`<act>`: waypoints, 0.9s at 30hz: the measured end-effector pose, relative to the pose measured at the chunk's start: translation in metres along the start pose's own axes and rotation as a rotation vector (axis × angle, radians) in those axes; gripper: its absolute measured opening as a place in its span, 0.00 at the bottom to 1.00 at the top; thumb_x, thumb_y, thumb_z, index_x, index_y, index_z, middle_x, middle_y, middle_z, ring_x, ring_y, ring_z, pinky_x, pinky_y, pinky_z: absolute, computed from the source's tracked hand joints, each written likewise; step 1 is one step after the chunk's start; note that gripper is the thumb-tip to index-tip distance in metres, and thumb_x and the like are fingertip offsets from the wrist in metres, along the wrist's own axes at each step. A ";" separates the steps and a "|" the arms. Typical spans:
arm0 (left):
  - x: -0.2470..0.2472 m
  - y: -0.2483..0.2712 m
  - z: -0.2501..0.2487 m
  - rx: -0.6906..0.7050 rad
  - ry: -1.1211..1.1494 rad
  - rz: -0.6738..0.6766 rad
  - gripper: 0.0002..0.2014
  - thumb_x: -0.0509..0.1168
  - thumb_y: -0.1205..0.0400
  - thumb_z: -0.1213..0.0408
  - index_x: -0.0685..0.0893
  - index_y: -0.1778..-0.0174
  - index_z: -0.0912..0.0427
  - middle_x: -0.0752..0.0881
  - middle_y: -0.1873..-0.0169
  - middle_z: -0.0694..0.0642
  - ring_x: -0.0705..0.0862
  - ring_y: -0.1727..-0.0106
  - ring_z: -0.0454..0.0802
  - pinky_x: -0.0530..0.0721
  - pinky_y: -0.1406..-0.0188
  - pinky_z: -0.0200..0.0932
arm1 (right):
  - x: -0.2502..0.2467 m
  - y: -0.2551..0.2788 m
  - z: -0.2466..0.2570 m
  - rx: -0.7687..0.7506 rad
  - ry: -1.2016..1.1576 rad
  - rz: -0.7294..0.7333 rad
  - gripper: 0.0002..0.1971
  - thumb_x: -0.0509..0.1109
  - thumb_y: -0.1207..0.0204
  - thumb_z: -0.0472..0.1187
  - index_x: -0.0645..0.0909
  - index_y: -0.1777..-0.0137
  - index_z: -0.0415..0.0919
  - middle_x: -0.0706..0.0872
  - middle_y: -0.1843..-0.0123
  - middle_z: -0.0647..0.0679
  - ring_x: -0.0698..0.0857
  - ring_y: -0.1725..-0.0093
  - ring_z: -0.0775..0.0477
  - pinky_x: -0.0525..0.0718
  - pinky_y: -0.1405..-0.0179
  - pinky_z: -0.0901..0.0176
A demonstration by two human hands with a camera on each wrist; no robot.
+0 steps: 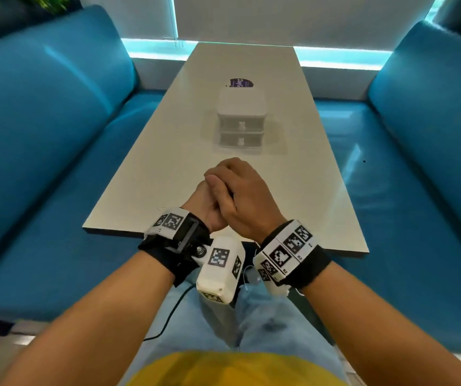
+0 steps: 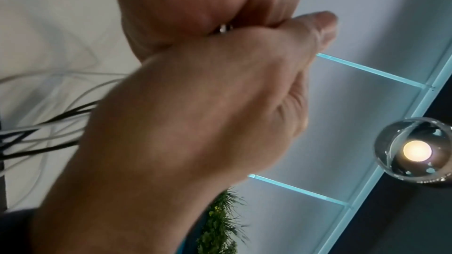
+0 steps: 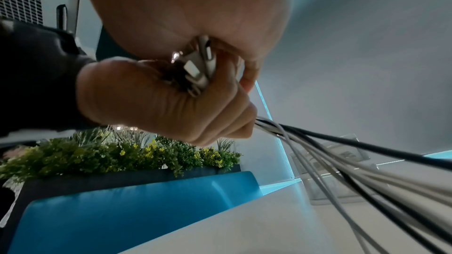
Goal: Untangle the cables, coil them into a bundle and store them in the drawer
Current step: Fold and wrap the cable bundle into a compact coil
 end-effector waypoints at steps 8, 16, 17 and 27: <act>0.024 0.002 0.007 -0.117 0.326 0.175 0.16 0.48 0.12 0.61 0.80 0.50 0.63 0.89 0.62 0.61 0.89 0.60 0.52 0.89 0.62 0.44 | -0.010 -0.003 -0.010 0.048 0.024 -0.147 0.25 0.50 0.17 0.49 0.88 0.54 0.39 0.88 0.56 0.46 0.83 0.54 0.43 0.78 0.52 0.46; 0.027 0.009 0.007 -0.131 0.243 0.177 0.15 0.52 0.14 0.59 0.81 0.51 0.64 0.88 0.60 0.60 0.85 0.52 0.50 0.82 0.46 0.41 | -0.020 -0.004 -0.008 0.016 0.076 -0.282 0.24 0.52 0.17 0.46 0.88 0.59 0.38 0.89 0.61 0.47 0.85 0.60 0.43 0.77 0.54 0.48; 0.027 0.009 0.006 -0.123 0.234 0.179 0.16 0.51 0.13 0.60 0.81 0.50 0.64 0.88 0.59 0.60 0.85 0.51 0.50 0.82 0.47 0.42 | -0.020 -0.005 -0.009 0.023 0.088 -0.285 0.24 0.52 0.17 0.47 0.88 0.60 0.38 0.89 0.61 0.47 0.85 0.60 0.43 0.78 0.54 0.47; 0.026 0.016 0.004 -0.107 0.362 0.214 0.16 0.48 0.12 0.63 0.79 0.47 0.65 0.86 0.56 0.61 0.86 0.55 0.52 0.90 0.65 0.44 | -0.012 -0.002 0.001 -0.110 0.154 -0.189 0.21 0.56 0.18 0.48 0.88 0.58 0.39 0.88 0.60 0.46 0.83 0.56 0.43 0.77 0.53 0.48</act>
Point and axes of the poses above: each hand's wrist, its own y-axis away from the middle knuckle, its own x-axis out of the palm, z = x × y, the point moved 9 cm from there along -y, towards the middle knuckle
